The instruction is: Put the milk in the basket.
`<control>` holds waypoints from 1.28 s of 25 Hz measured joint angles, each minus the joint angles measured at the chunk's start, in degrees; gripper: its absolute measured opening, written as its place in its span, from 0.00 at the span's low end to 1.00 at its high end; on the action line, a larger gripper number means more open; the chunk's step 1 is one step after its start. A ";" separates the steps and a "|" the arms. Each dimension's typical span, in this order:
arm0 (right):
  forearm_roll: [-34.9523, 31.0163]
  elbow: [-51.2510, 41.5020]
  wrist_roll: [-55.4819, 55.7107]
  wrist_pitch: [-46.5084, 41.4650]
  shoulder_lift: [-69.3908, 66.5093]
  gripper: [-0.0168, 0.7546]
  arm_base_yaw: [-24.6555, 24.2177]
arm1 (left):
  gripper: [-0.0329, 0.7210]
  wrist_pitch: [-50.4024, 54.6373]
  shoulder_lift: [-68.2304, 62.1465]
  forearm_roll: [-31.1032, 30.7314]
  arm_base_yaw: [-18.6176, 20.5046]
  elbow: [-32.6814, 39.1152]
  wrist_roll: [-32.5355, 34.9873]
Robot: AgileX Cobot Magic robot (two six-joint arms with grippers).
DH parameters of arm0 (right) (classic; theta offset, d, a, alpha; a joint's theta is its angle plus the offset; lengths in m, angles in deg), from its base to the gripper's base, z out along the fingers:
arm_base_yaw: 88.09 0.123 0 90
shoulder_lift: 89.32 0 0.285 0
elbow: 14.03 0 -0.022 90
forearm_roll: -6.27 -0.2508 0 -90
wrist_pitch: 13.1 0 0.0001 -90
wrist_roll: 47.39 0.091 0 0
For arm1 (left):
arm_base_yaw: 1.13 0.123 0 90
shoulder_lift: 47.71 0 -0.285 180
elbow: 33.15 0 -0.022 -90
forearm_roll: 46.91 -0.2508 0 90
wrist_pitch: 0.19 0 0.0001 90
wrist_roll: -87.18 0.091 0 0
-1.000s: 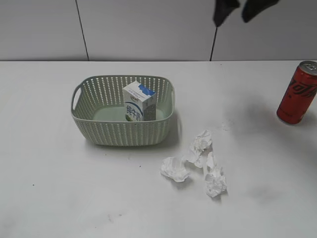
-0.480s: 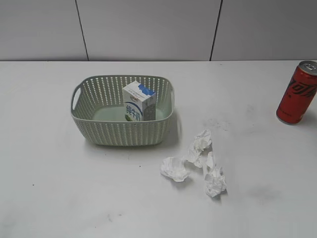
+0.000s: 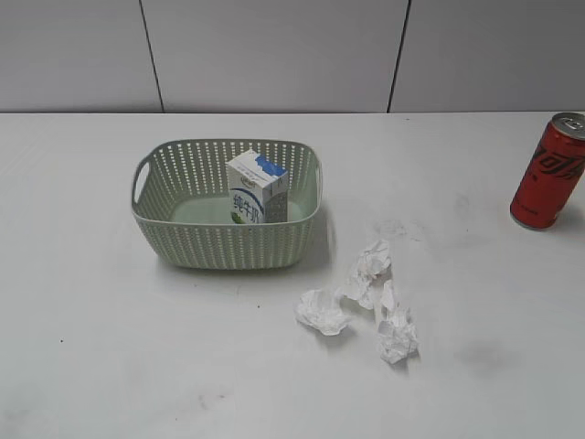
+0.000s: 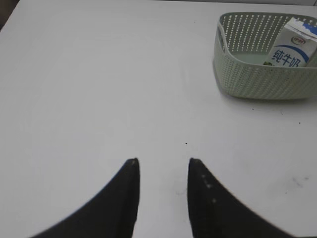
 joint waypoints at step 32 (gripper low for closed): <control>0.31 -29.11 -0.15 9.10 52.74 0.74 0.00 | 0.36 0.00 0.00 0.00 0.00 0.00 0.00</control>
